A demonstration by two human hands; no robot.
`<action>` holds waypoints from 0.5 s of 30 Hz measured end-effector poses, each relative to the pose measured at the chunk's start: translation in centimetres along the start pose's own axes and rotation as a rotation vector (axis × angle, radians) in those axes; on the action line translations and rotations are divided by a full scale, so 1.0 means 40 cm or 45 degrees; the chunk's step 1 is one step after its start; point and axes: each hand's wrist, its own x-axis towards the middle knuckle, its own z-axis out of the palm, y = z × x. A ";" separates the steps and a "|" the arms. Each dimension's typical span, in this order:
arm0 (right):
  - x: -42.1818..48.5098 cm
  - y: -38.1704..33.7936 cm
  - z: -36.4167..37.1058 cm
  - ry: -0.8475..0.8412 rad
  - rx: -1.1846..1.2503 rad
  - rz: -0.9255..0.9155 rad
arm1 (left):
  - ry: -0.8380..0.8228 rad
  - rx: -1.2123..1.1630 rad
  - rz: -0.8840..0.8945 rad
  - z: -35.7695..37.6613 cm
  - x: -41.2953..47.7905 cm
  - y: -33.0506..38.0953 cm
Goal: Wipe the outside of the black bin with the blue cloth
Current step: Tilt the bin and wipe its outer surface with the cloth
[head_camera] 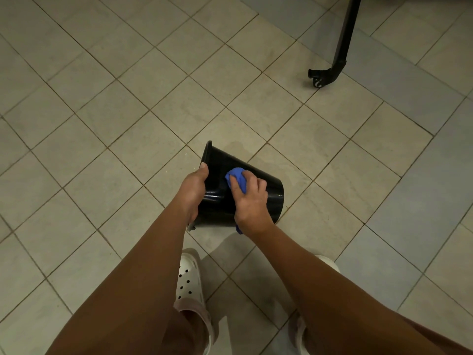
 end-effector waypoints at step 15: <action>-0.002 0.023 0.001 -0.162 -0.094 0.269 | 0.028 0.056 0.006 -0.002 0.004 0.008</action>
